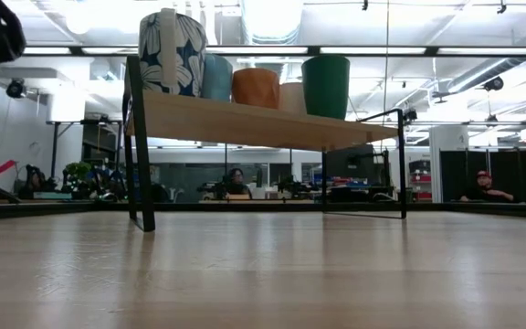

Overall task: Stack small to large cups/mugs on shelf
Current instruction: Return to Home Position

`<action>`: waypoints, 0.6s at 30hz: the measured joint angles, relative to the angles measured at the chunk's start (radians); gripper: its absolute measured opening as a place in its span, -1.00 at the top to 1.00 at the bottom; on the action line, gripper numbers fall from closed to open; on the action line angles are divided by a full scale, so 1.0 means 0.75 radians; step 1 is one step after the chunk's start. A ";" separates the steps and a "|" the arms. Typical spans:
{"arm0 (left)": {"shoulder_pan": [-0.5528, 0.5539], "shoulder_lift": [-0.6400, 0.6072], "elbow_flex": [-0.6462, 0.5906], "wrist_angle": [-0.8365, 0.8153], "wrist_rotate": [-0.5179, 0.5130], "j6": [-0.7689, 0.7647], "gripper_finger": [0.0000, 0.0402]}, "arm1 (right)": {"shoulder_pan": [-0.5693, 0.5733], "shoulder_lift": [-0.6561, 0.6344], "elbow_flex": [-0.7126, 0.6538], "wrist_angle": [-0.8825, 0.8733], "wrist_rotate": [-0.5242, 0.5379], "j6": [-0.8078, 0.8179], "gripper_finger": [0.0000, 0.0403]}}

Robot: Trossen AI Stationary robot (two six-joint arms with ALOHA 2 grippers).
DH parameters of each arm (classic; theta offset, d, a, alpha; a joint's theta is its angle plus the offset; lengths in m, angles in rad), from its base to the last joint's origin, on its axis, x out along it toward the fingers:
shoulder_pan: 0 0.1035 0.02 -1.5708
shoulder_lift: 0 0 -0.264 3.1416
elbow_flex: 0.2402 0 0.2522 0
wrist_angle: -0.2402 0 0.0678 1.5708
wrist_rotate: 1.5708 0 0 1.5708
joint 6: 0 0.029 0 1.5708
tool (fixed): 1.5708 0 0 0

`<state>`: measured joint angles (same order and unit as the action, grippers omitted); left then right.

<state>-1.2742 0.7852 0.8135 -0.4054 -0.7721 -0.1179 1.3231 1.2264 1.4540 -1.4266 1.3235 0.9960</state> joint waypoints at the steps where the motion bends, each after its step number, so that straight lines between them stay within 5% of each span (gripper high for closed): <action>1: 0.000 -0.020 -0.066 0.029 0.050 0.018 0.66 | 0.007 -0.028 -0.076 0.000 0.008 0.061 0.96; 7: -0.003 -0.105 -0.506 0.438 0.303 0.053 0.66 | 0.004 -0.223 -0.530 0.011 0.088 0.451 0.96; 18: -0.005 -0.139 -1.072 1.213 0.248 -0.012 0.66 | -0.002 -0.392 -1.235 0.646 0.332 0.602 0.96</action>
<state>-1.2778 0.6810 0.0093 0.5044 -0.5859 -0.1273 1.3213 0.9326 0.5276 -0.9418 1.5724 1.4478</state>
